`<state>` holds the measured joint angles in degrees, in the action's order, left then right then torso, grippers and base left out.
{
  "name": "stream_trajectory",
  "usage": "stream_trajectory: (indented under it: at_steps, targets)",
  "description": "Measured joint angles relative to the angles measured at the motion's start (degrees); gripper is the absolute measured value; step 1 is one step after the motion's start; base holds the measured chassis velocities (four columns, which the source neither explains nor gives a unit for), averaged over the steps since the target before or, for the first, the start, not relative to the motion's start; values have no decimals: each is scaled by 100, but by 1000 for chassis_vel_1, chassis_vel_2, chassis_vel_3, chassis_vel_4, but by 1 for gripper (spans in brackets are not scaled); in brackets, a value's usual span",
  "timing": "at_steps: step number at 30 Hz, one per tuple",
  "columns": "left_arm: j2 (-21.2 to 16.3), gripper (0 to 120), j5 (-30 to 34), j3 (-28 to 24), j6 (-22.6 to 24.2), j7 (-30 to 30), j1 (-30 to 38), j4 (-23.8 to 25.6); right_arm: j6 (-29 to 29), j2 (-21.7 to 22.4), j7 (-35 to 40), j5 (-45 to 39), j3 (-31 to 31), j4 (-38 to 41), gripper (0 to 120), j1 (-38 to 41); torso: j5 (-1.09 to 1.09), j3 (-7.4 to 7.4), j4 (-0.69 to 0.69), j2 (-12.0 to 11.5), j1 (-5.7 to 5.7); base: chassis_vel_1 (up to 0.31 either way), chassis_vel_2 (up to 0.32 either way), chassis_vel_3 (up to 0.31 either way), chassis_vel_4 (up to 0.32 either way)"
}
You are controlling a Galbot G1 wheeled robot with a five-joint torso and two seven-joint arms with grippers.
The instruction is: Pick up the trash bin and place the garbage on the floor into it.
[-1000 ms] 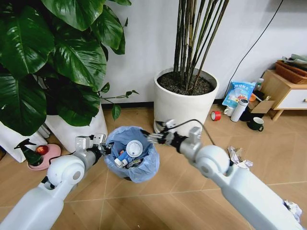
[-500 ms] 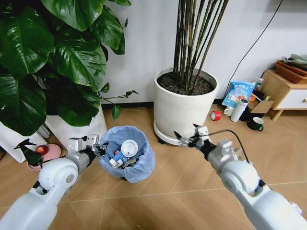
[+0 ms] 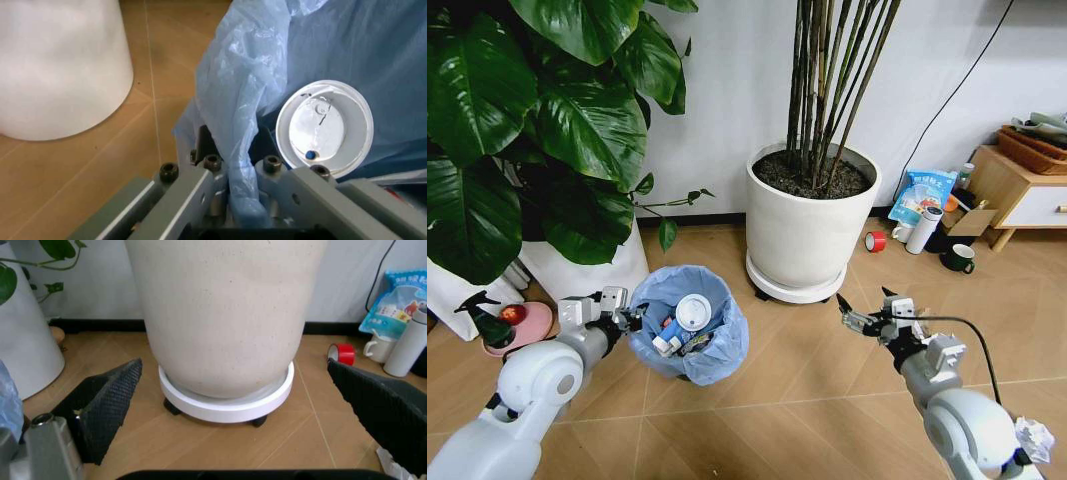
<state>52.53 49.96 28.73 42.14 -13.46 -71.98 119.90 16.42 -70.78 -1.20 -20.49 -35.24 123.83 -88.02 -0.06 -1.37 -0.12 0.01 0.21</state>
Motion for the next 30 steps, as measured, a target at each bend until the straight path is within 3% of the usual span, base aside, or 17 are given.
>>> stream_trajectory:
  at_steps: [30]
  targets:
    - [1, 0, -89, 100, 0, 203, -331, 243, -192, -368, -155, 379, -211, -44, 100, -236, 1, -1, -2, -1, 1, -131, -129, 127, 133]
